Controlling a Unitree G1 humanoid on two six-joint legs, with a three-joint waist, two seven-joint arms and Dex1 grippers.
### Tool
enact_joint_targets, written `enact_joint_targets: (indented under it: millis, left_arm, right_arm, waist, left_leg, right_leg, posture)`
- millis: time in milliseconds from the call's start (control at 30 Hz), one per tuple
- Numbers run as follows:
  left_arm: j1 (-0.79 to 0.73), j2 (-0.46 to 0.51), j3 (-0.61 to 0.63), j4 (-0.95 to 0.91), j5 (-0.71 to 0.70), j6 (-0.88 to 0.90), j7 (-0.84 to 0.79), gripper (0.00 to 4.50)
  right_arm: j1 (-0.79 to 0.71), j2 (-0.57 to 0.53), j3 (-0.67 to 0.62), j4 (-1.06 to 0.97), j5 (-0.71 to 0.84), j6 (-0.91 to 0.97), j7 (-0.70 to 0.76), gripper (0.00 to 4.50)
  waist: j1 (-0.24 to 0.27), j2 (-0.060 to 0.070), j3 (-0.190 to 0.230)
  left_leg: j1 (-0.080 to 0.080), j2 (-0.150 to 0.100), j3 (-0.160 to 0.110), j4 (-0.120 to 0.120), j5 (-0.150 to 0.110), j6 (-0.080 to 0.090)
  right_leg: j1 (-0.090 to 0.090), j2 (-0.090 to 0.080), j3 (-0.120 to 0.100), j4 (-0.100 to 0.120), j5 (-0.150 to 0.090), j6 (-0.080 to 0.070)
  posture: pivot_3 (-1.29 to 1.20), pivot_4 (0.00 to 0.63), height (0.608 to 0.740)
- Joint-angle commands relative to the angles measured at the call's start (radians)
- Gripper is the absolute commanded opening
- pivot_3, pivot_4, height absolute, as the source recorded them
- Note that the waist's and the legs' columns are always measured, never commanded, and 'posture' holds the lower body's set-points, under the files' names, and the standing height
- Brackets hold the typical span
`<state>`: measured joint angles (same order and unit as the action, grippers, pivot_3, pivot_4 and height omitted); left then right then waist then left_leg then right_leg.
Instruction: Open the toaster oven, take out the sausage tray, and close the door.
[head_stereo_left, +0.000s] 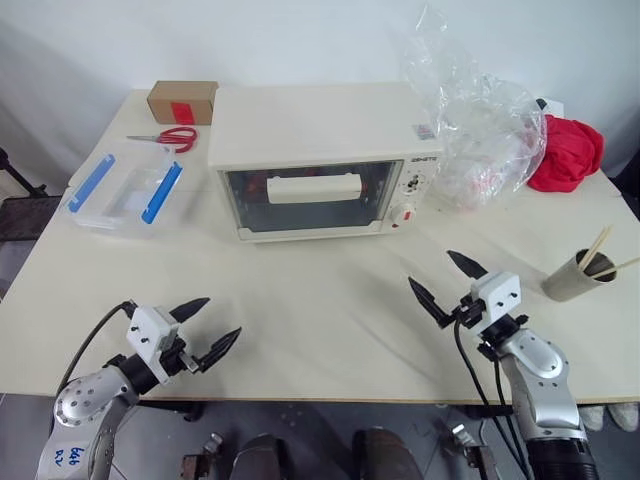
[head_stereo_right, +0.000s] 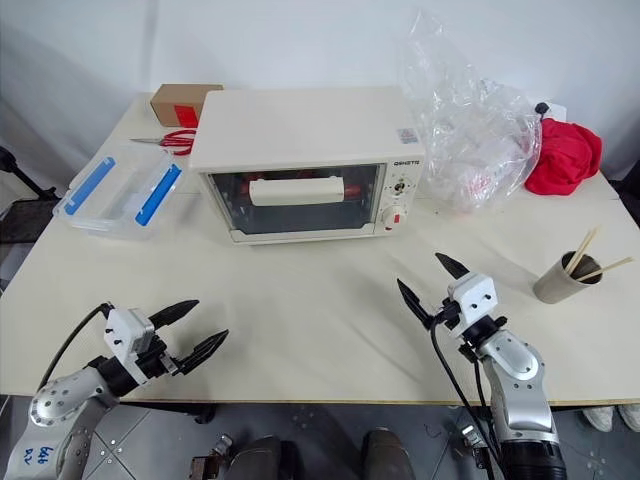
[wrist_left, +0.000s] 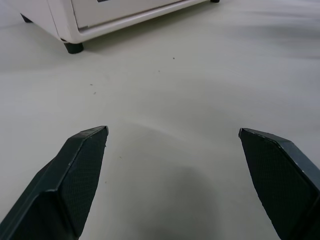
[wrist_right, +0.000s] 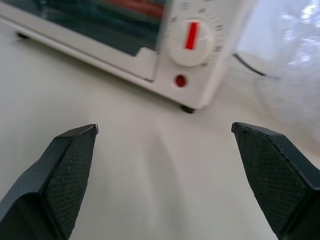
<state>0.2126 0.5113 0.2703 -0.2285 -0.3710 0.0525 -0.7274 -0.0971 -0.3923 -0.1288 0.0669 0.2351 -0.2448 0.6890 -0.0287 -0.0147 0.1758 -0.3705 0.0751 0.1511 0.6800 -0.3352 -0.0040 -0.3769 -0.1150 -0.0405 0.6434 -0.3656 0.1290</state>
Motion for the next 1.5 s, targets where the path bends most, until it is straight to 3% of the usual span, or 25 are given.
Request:
enact_joint_targets:
  millis: [33, 200, 333, 500, 800, 1000, 1233, 1367, 1500]
  left_arm:
    - [-0.006, 0.016, 0.017, -0.024, -0.019, -0.015, -0.016, 4.46]
    - [-0.06, 0.062, 0.108, -0.045, -0.235, 0.096, -0.098, 4.46]
    - [-0.146, 0.128, 0.192, -0.035, -0.441, 0.28, -0.097, 4.46]
    - [-0.184, 0.18, 0.215, -0.047, -0.521, 0.35, -0.158, 4.46]
    - [-0.176, 0.156, 0.203, -0.053, -0.497, 0.361, -0.147, 4.46]
    - [-0.156, 0.149, 0.214, -0.063, -0.485, 0.359, -0.128, 4.46]
    - [-0.218, 0.138, 0.321, 0.014, -0.592, 0.4, -0.07, 4.46]
    - [-0.292, 0.159, 0.318, 0.059, -0.603, 0.407, -0.113, 3.72]
    - [-0.41, 0.138, 0.232, 0.118, -0.529, 0.38, -0.104, 2.47]
  right_arm:
    - [-0.017, -0.018, 0.015, -0.005, 0.068, 0.003, 0.085, 4.5]
    - [-0.078, -0.028, 0.081, -0.161, 0.214, 0.222, 0.169, 4.5]
    - [-0.187, -0.013, 0.101, -0.271, 0.341, 0.472, 0.11, 4.5]
    - [-0.421, 0.024, 0.175, -0.213, 0.302, 0.618, 0.05, 4.5]
    - [-0.564, 0.105, 0.214, -0.09, 0.252, 0.537, 0.12, 4.5]
    - [-0.525, 0.099, 0.238, -0.149, 0.262, 0.498, 0.243, 4.5]
    - [-0.445, 0.018, 0.312, -0.168, 0.117, 0.267, 0.387, 4.5]
    - [-0.424, 0.011, 0.324, -0.129, 0.074, 0.184, 0.398, 4.5]
    - [-0.428, 0.025, 0.325, -0.11, 0.062, 0.16, 0.388, 4.5]
  waist:
    - [0.0, 0.0, 0.0]
    - [-0.002, 0.0, 0.0]
    - [-0.003, 0.001, 0.0]
    - [-0.006, 0.0, 0.0]
    - [-0.003, 0.0, 0.0]
    - [-0.016, 0.0, 0.0]
    - [-0.027, 0.0, 0.0]
    - [-0.029, 0.0, 0.0]
    - [-0.027, 0.0, 0.0]
  left_leg:
    - [0.0, 0.001, 0.0, 0.0, 0.0, 0.0]
    - [0.0, 0.003, 0.0, 0.0, 0.0, 0.0]
    - [0.0, 0.005, -0.001, 0.001, 0.001, -0.001]
    - [-0.002, 0.003, -0.001, 0.0, 0.0, -0.001]
    - [-0.006, -0.001, 0.0, 0.0, -0.001, -0.001]
    - [-0.015, 0.0, 0.001, 0.002, 0.0, -0.002]
    - [-0.016, 0.0, 0.0, 0.002, 0.0, -0.002]
    - [-0.016, 0.0, 0.001, 0.003, 0.0, -0.002]
    - [-0.016, -0.001, 0.0, 0.003, 0.0, -0.002]
  right_leg:
    - [0.0, 0.0, 0.0, 0.0, 0.0, 0.0]
    - [0.0, 0.001, 0.0, 0.001, 0.0, 0.0]
    - [-0.001, 0.001, 0.0, 0.003, 0.0, -0.001]
    - [-0.001, 0.0, -0.003, 0.004, 0.0, -0.001]
    - [-0.009, 0.0, -0.007, 0.009, 0.0, -0.001]
    - [-0.02, 0.001, -0.007, 0.014, 0.0, -0.001]
    - [-0.02, 0.0, -0.008, 0.014, 0.0, -0.001]
    - [-0.02, 0.001, -0.009, 0.013, 0.0, -0.001]
    - [-0.02, 0.0, -0.009, 0.014, 0.0, -0.001]
  posture:
    - [0.0, 0.15, 0.74]
    - [0.0, 0.15, 0.74]
    - [0.0, 0.15, 0.74]
    - [0.0, 0.15, 0.74]
    - [0.0, 0.15, 0.74]
    - [0.0, 0.15, 0.74]
    - [0.0, 0.15, 0.74]
    - [0.0, 0.15, 0.74]
    - [0.0, 0.15, 0.74]
